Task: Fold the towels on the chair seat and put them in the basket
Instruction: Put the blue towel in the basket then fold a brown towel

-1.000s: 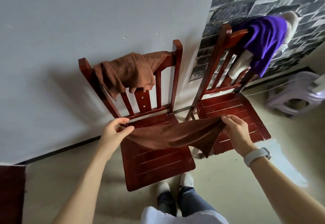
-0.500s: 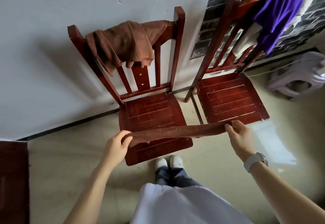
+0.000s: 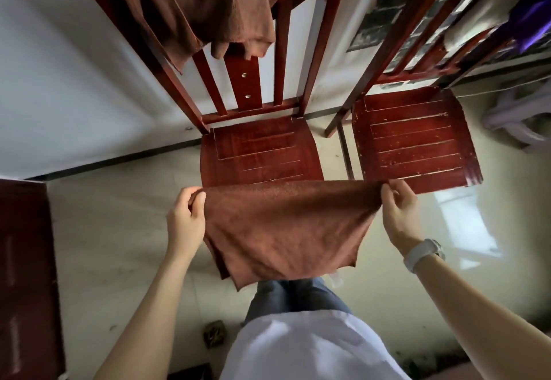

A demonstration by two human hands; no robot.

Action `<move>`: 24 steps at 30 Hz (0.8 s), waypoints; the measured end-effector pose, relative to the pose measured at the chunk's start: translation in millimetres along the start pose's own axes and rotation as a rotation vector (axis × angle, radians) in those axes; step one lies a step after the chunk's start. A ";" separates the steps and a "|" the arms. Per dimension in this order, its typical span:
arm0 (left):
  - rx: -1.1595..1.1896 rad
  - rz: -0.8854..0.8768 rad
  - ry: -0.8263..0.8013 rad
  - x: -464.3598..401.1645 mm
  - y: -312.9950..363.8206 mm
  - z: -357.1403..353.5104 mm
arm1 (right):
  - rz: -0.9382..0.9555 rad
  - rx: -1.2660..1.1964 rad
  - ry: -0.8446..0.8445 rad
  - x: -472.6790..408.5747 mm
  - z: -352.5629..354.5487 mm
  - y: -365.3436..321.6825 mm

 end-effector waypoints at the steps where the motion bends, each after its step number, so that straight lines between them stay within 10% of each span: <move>1: -0.001 0.016 0.019 -12.3 -1.2 -5.8 | 0.011 0.012 -0.027 -11.5 -10.1 4.8; 14: -0.147 0.122 0.153 -198.0 -45.3 -102.6 | 0.057 0.042 -0.106 -171.0 -173.6 88.2; 24: -0.124 0.361 0.063 -169.6 -113.3 -154.3 | -0.381 0.082 -0.344 -146.6 -206.2 177.9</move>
Point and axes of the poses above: each hand's wrist, its own x-axis away from the middle knuckle, its own z-axis out of the back of the hand, y = z × x, the point moved 3 cm from there along -x, towards the middle knuckle, and after that the axes turned 13 degrees about z, right-handed, at the moved point
